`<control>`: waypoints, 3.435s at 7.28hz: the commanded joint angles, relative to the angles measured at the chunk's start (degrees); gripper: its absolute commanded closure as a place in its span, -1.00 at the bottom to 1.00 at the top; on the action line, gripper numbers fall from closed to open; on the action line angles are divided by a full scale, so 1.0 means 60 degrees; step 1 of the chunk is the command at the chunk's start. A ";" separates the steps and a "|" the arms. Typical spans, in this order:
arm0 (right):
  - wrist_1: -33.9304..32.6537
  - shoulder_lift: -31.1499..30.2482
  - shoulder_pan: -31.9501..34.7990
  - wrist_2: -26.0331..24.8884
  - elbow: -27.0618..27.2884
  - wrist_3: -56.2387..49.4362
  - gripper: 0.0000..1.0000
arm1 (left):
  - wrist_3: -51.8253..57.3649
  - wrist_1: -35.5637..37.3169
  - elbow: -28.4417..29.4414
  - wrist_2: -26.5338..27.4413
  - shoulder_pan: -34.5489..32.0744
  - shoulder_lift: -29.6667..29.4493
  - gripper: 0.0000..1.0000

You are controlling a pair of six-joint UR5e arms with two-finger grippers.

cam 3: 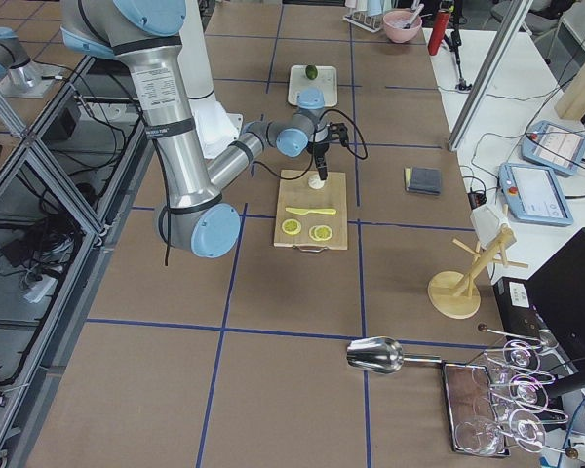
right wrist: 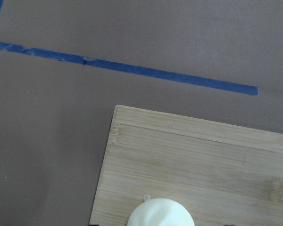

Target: Put spoon and bun in bowl

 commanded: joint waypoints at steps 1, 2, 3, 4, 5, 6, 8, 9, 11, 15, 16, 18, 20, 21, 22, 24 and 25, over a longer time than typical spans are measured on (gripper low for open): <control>-0.0035 -0.0076 -0.0333 -0.0334 -0.0085 -0.0009 -0.79 | 0.0000 -0.0001 -0.0016 0.0003 0.0002 0.0001 -1.00; -0.0020 -0.0033 -0.0436 -0.0366 -0.0376 -0.0009 -0.77 | 0.0000 -0.0001 -0.0017 0.0032 0.0002 0.0001 -1.00; -0.0006 0.0026 -0.0509 -0.0453 -0.0596 -0.0009 -0.76 | 0.0000 -0.0001 -0.0002 0.0047 0.0002 0.0001 -1.00; 0.0009 0.0041 -0.0510 -0.0439 -0.0613 -0.0023 -0.58 | 0.0000 -0.0016 -0.0002 0.0047 0.0002 0.0001 -1.00; -0.0005 0.0041 -0.0496 -0.0425 -0.0598 -0.0024 0.37 | 0.0000 -0.0016 -0.0016 0.0047 0.0002 0.0001 -1.00; -0.0006 0.0027 -0.0495 -0.0410 -0.0584 -0.0024 0.99 | 0.0000 -0.0016 -0.0017 0.0047 0.0002 0.0001 -1.00; -0.0006 0.0056 -0.0481 -0.0424 -0.0511 -0.0009 1.00 | 0.0000 -0.0016 -0.0017 0.0047 0.0002 -0.0014 -1.00; -0.0006 0.0085 -0.0495 -0.0439 -0.0496 0.0006 1.00 | 0.0000 -0.0016 -0.0017 0.0047 0.0002 -0.0014 -1.00; -0.0862 0.1249 -0.0641 -0.0439 -0.0467 0.0849 1.00 | 0.0000 -0.0016 -0.0031 0.0047 0.0002 -0.0014 -1.00; -0.2437 0.3918 -0.1797 -0.1433 -0.1180 0.2304 1.00 | 0.0000 -0.0016 -0.0031 0.0047 0.0002 -0.0029 -1.00; -0.2437 0.4344 -0.1915 -0.1493 -0.1735 0.2436 0.73 | 0.0000 -0.0016 -0.0031 0.0047 0.0002 -0.0043 -1.00; -0.2393 0.4582 -0.2281 -0.1800 -0.2223 0.2481 0.41 | 0.0000 -0.0016 -0.0046 0.0032 0.0002 -0.0043 -1.00; -0.2349 0.4568 -0.2400 -0.2036 -0.2459 0.2672 -0.45 | 0.0000 -0.0016 -0.0031 0.0032 0.0002 -0.0058 -1.00; -0.2349 0.4568 -0.2400 -0.2152 -0.2459 0.2643 -0.99 | 0.0000 -0.0016 -0.0046 0.0032 0.0002 -0.0058 -1.00; -0.2349 0.4568 -0.2400 -0.2138 -0.2444 0.2613 -1.00 | 0.0000 -0.0016 -0.0031 0.0032 0.0002 -0.0043 -1.00; -0.2349 0.4582 -0.2400 -0.2124 -0.2342 0.2555 -1.00 | 0.0000 -0.0016 -0.0031 0.0032 0.0002 -0.0058 -1.00; -0.2378 0.4582 -0.2342 -0.2080 -0.2080 0.2511 -1.00 | 0.0000 -0.0016 -0.0046 0.0032 0.0002 -0.0058 -1.00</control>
